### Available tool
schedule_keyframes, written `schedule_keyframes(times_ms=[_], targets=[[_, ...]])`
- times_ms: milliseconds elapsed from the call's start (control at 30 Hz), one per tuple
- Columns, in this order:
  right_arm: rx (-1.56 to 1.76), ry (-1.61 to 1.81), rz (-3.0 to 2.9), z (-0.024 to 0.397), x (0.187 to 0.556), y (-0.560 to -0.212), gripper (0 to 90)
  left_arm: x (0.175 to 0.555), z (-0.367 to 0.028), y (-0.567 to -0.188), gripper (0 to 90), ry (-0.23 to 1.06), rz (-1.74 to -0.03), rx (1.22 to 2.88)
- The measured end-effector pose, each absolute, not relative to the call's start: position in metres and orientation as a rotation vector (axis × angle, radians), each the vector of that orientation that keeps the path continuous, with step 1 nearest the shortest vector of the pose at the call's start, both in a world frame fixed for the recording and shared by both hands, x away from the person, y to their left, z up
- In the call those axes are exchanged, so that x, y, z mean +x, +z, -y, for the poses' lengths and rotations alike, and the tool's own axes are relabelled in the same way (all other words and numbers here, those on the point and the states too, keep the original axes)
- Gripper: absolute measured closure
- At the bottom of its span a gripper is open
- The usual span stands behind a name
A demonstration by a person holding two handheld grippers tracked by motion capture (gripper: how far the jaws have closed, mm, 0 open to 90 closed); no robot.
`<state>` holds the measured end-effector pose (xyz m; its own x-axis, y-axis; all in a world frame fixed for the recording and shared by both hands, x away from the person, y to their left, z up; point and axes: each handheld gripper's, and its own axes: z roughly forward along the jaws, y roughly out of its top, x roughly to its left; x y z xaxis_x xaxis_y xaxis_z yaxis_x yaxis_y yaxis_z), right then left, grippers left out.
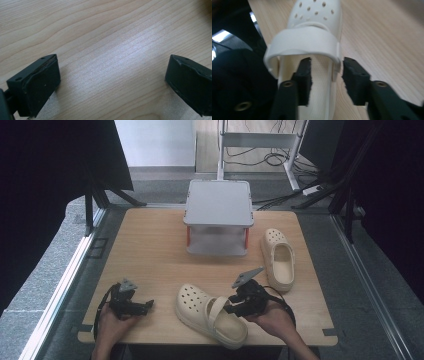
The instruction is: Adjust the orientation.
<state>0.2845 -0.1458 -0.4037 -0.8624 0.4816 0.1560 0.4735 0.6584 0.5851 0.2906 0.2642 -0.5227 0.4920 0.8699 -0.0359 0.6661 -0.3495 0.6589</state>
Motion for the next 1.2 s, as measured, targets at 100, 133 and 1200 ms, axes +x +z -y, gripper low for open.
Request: schedule_keyframes(times_ms=[100, 133, 1200], targets=[[0.852, 1.082, -2.812, 0.155, 0.287, -0.390, 71.9, 0.291, -0.264, -0.523, 0.0, 0.429, -1.260, 2.122], [0.855, 1.091, -2.805, 0.154, 0.290, -0.389, 74.0, 0.291, -0.264, -0.523, 0.0, 0.429, -1.260, 2.122], [1.008, 0.995, -2.649, 0.178, 0.332, -0.392, 28.7, 0.291, -0.264, -0.523, 0.0, 0.428, -1.258, 2.123]])
